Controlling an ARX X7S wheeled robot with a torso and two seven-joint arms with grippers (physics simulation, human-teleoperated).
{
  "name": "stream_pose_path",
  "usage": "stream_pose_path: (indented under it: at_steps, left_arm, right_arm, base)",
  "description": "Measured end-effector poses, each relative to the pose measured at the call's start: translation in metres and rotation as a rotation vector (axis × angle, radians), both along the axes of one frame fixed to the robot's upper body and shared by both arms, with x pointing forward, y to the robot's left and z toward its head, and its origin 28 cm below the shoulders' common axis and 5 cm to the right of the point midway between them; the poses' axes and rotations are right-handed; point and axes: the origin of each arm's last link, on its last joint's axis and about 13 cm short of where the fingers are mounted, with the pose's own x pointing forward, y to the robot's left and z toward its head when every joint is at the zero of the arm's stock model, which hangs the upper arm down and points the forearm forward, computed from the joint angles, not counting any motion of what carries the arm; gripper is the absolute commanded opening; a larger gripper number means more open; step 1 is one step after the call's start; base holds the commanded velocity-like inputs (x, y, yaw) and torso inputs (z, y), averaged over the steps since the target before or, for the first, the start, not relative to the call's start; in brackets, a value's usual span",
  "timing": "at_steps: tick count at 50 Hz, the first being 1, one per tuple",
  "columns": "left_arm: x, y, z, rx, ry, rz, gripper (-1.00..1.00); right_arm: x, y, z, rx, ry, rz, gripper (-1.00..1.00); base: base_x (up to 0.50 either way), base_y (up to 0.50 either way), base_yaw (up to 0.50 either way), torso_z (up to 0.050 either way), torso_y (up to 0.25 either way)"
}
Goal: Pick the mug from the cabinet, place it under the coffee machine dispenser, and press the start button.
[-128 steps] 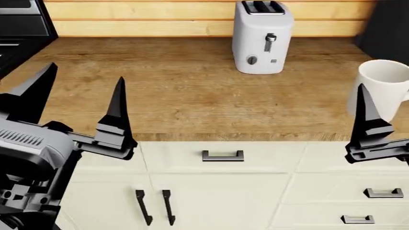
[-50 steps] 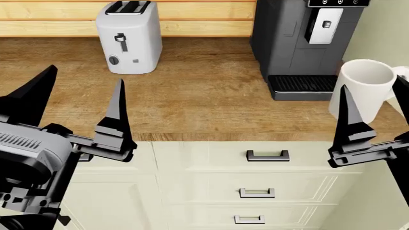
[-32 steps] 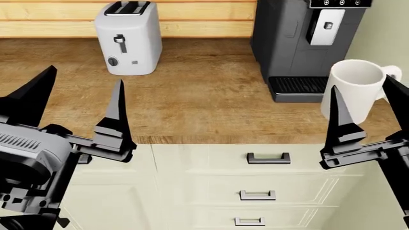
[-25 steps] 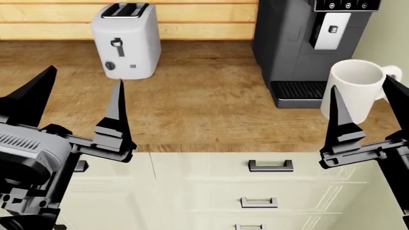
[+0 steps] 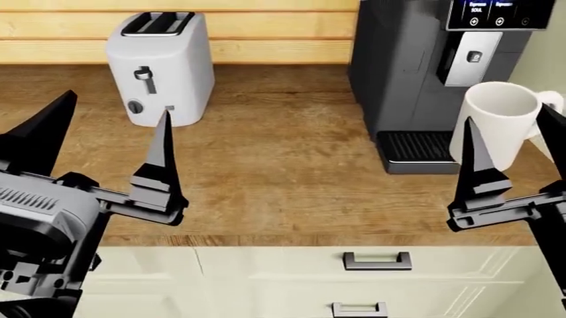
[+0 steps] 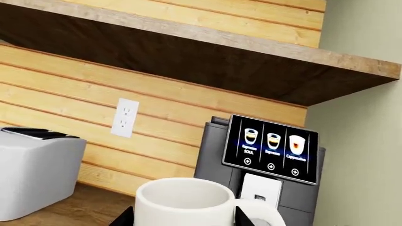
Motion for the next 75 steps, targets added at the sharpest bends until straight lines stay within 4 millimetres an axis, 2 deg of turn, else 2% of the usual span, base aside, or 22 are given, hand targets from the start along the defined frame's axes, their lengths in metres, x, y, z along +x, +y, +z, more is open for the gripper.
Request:
stream_pose_path:
  at_steps: [12,27,44,67,75]
  left_arm:
    - [-0.001,-0.001,0.0,0.0,0.001,-0.011,1.0]
    - [-0.001,-0.001,0.0,0.004,-0.001,-0.01,1.0]
    - [-0.001,-0.002,-0.002,0.001,0.004,-0.008,1.0]
    - [-0.001,-0.002,-0.002,0.003,0.004,-0.009,1.0]
    - [-0.002,-0.002,-0.003,0.004,0.002,-0.008,1.0]
  right_arm:
    - [-0.001,-0.001,0.0,0.003,0.003,-0.005,-1.0]
    - [-0.005,0.002,0.0,-0.002,-0.027,0.044,-1.0]
    - [-0.011,0.016,-0.003,-0.009,-0.083,0.065,-1.0]
    - [-0.009,0.018,-0.006,0.004,-0.083,0.033,-1.0]
    - [-0.01,0.018,-0.006,0.006,-0.087,0.031,-1.0]
  base:
    - [0.0,-0.42,0.0,0.0,0.0]
    - [0.0,0.0,0.0,0.0,0.0]
    - [0.0,0.0,0.0,0.001,0.001]
    - [0.3,0.0,0.0,0.0,0.0]
    - [0.0,0.0,0.0,0.0,0.001]
